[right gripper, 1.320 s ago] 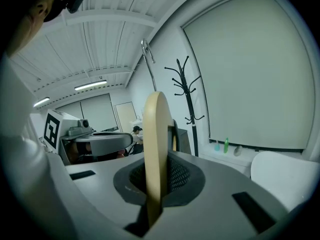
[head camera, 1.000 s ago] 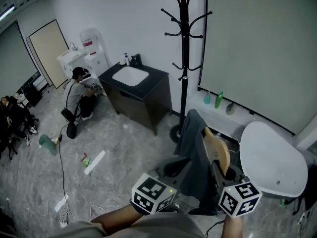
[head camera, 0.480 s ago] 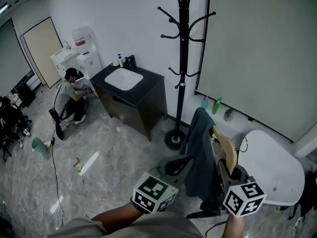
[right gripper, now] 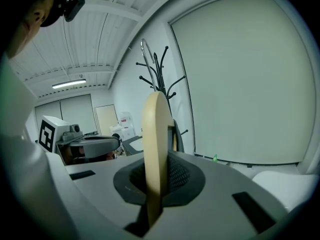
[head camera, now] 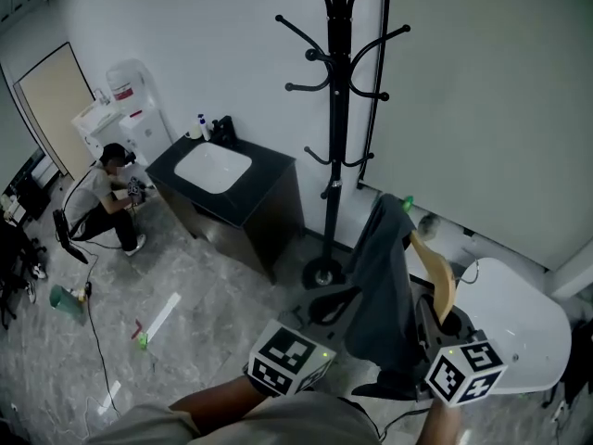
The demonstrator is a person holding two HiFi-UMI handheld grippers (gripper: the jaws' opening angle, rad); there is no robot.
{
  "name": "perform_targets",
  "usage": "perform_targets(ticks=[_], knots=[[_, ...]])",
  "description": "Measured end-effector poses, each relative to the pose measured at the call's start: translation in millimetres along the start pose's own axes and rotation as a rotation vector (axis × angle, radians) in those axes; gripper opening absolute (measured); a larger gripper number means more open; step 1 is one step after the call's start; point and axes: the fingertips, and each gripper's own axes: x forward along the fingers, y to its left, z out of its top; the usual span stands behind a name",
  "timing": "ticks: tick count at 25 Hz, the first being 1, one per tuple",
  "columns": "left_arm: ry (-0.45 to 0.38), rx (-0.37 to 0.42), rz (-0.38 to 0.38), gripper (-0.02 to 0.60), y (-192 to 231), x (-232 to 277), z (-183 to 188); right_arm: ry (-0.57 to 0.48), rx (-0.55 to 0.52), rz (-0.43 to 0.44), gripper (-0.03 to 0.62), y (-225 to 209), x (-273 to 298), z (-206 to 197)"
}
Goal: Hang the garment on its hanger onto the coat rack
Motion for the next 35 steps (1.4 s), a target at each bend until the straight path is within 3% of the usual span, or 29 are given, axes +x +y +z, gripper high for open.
perform_targets(ticks=[14, 25, 35], knots=[[0.016, -0.034, 0.026, 0.006, 93, 76, 11, -0.027, -0.026, -0.026, 0.015, -67, 104, 74], [-0.017, -0.025, 0.097, 0.006, 177, 198, 54, -0.021, -0.107, 0.048, 0.015, -155, 221, 154], [-0.018, -0.026, 0.165, 0.005, 228, 256, 78, -0.014, -0.227, 0.105, 0.015, -193, 309, 232]])
